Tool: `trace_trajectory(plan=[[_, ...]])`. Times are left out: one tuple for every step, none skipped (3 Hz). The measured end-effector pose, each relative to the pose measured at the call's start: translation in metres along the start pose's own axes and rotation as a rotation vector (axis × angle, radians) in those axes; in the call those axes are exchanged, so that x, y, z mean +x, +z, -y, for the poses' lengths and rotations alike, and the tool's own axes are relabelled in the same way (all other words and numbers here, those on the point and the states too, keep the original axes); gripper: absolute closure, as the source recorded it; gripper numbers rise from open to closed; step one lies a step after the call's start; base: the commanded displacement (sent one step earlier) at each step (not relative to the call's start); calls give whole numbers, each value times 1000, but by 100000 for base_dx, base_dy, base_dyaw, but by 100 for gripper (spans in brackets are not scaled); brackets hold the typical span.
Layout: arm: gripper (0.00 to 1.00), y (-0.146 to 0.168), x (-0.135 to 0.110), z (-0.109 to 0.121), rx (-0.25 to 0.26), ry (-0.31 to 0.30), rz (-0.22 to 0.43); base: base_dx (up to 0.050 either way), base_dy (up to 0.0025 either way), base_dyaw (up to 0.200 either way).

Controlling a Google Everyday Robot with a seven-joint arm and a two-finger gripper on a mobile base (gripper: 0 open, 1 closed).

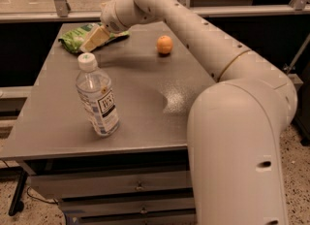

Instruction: Move green rice chip bag near orange

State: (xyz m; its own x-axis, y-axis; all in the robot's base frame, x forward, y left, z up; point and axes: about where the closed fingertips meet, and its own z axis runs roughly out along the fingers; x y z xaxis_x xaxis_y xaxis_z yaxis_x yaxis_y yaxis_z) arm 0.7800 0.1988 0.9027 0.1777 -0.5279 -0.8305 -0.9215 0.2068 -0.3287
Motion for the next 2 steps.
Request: trace_trajectory(plan=[[0, 22, 1, 3, -20, 0, 10, 0, 0, 0], [0, 33, 12, 2, -44, -2, -12, 0, 0, 0]])
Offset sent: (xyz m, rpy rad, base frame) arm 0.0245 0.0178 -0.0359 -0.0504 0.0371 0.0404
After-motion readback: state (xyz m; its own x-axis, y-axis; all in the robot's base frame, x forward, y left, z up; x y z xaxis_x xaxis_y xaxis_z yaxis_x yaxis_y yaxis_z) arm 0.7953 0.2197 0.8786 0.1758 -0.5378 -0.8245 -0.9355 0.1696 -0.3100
